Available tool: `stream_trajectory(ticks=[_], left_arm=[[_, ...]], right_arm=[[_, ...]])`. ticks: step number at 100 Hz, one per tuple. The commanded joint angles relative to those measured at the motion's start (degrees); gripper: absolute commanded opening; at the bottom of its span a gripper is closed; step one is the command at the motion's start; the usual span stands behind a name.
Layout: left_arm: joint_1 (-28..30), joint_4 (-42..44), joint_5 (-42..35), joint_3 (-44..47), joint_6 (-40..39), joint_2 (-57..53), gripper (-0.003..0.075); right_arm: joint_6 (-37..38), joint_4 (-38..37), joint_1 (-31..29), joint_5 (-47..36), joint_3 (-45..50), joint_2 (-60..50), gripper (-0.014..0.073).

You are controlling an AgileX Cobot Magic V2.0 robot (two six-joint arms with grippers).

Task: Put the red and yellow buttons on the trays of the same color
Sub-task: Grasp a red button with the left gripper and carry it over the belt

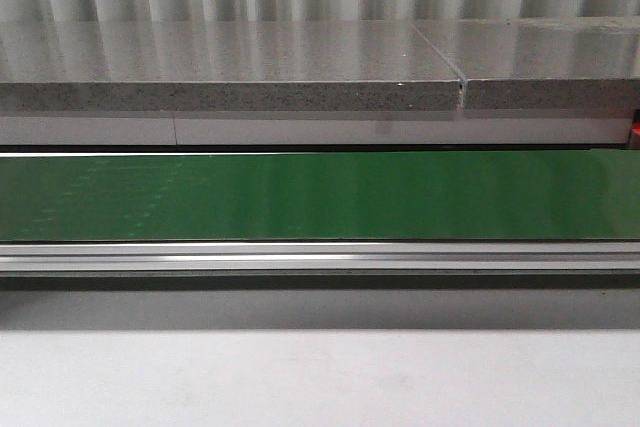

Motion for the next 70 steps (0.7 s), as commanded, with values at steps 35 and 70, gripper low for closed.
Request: stream_trajectory(ticks=[35, 70], left_arm=[[0.24, -0.89, 4.65, -2.41, 10.34, -20.46, -0.0020], [-4.47, -0.52, 13.63, -2.41, 17.94, -26.02, -0.0020]], right_arm=[[-0.51, 0.10, -0.06, -3.71, -1.43, -0.21, -0.0067], [-0.51, 0.10, -0.06, -3.71, -1.43, -0.21, -0.0067]])
